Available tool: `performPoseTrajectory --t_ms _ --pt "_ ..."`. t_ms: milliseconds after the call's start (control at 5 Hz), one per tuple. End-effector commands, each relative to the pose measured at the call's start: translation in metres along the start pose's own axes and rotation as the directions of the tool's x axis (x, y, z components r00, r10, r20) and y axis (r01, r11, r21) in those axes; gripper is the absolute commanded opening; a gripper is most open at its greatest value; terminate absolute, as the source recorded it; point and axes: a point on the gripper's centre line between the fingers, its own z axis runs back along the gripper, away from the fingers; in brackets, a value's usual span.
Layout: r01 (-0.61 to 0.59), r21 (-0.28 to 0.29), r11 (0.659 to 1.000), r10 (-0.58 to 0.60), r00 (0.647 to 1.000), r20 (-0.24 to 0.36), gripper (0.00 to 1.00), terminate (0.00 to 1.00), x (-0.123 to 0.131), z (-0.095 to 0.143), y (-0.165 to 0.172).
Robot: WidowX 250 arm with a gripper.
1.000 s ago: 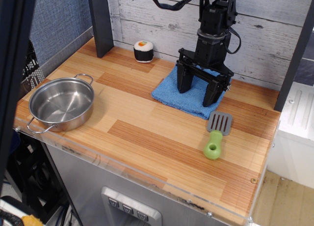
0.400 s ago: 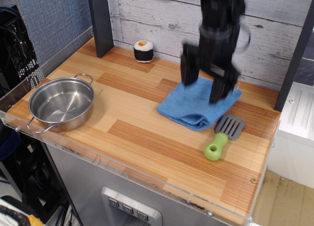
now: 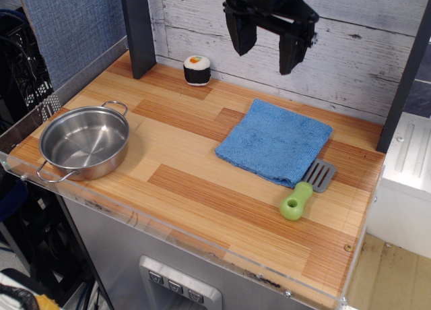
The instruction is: Move the cloth to the top left of the spatula.
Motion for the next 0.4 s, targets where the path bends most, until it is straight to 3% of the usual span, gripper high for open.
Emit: performPoseTrajectory --t_ms 0,200 --pt "-0.142 -0.018 0.99 0.142 0.99 -0.008 1.0 0.0 0.0023 0.0476 0.0239" --pt "-0.174 -0.039 0.984 0.173 0.984 -0.033 1.0 0.0 -0.0073 0.0547 0.0254"
